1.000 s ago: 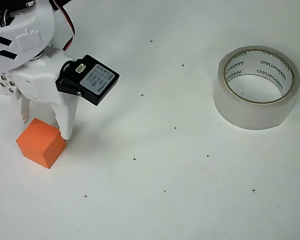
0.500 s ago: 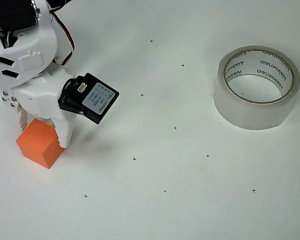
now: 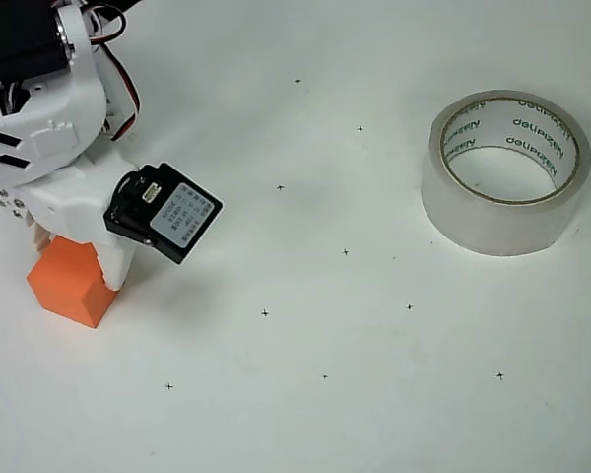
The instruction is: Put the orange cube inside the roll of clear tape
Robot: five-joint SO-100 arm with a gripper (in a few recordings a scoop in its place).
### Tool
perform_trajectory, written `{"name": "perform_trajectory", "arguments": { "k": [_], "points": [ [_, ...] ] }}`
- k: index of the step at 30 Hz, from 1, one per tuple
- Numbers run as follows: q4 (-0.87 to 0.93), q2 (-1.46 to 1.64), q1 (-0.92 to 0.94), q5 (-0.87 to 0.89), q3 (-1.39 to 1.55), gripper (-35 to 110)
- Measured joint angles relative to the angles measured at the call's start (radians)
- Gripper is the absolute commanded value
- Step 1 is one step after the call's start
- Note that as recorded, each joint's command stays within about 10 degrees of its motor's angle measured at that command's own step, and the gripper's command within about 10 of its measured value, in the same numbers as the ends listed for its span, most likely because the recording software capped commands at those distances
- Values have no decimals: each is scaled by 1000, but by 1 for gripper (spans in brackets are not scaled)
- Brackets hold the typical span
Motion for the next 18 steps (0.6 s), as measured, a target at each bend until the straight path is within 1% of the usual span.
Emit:
{"name": "perform_trajectory", "arguments": {
  "k": [10,15,18],
  "points": [
    [0,0,-2,0,0,18],
    [8,5,-9,11,0,17],
    [44,60,-48,51,0,17]
  ]
}}
